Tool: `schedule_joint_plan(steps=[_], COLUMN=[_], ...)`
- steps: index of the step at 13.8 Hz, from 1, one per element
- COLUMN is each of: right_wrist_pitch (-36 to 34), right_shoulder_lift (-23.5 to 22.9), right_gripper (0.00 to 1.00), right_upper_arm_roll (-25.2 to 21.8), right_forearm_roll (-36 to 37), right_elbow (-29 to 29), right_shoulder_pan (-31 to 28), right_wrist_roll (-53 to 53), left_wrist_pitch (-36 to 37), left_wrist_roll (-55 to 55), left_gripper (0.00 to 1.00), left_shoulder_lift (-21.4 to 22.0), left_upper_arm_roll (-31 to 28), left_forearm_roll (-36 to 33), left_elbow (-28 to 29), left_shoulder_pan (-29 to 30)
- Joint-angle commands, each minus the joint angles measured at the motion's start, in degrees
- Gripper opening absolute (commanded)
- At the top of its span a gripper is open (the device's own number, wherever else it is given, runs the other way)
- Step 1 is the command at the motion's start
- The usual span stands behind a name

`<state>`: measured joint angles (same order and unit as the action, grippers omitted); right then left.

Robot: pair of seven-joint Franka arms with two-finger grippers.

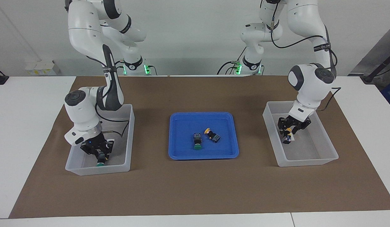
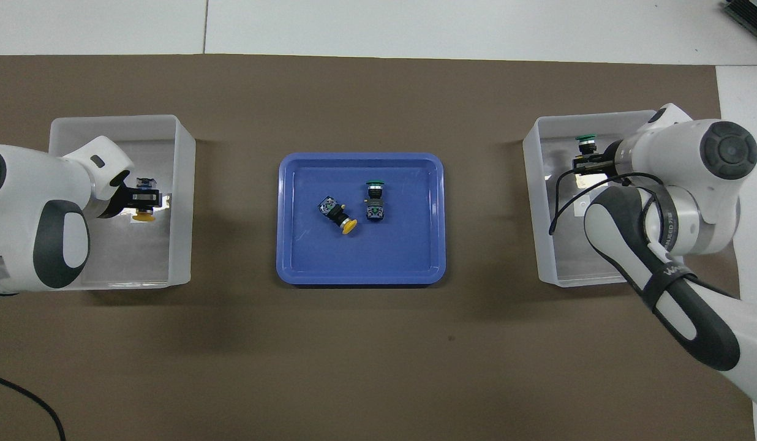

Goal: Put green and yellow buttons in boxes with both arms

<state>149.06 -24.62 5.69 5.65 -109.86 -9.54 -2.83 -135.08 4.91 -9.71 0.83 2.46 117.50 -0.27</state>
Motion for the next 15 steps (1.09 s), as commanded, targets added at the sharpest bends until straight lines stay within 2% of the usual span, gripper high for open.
schedule_joint_plan(steps=[1, 2, 3, 4, 9, 12, 15], right_wrist_pitch=[1.7, 1.7, 1.6, 0.9, -6.2, -14.0, -14.3], right_shoulder_lift=[-1.4, -1.4, -1.2, -0.1, 8.0, 12.4, 12.8], right_gripper=[0.17, 0.34, 0.72, 1.0, 1.0, 1.0, 1.0], right_upper_arm_roll=[0.6, 0.6, 0.6, 0.7, 1.3, 1.3, 1.3], right_forearm_roll=[-1.0, -1.0, -1.0, -1.0, -1.0, -1.0, -1.0], right_elbow=[0.1, 0.2, 0.1, 0.0, 0.2, 0.6, 0.7], right_shoulder_pan=[-0.8, -0.9, -0.8, -0.6, 0.7, 5.8, 12.6], right_wrist_roll=[-1.0, -1.0, -1.2, -1.0, 1.3, 9.1, 17.7], left_wrist_pitch=[9.4, 11.7, 12.7, 13.5, 12.8, 9.5, 4.8], left_wrist_roll=[0.1, -1.5, -4.4, -7.8, -32.1, -46.1, -55.6], left_gripper=[0.6, 0.59, 0.59, 0.59, 0.58, 0.58, 0.58], left_shoulder_lift=[-1.4, -1.5, -1.4, -1.1, -0.9, -0.5, 0.0], left_upper_arm_roll=[0.3, 0.6, 0.7, 0.7, 0.7, 0.7, 0.7], left_forearm_roll=[0.8, 0.8, 0.9, 0.9, 1.6, 1.6, 1.6], left_elbow=[-8.7, -10.5, -11.7, -12.1, -12.3, -10.2, -7.6], left_shoulder_pan=[-0.6, -0.7, -1.9, -3.6, -13.2, -18.7, -22.1])
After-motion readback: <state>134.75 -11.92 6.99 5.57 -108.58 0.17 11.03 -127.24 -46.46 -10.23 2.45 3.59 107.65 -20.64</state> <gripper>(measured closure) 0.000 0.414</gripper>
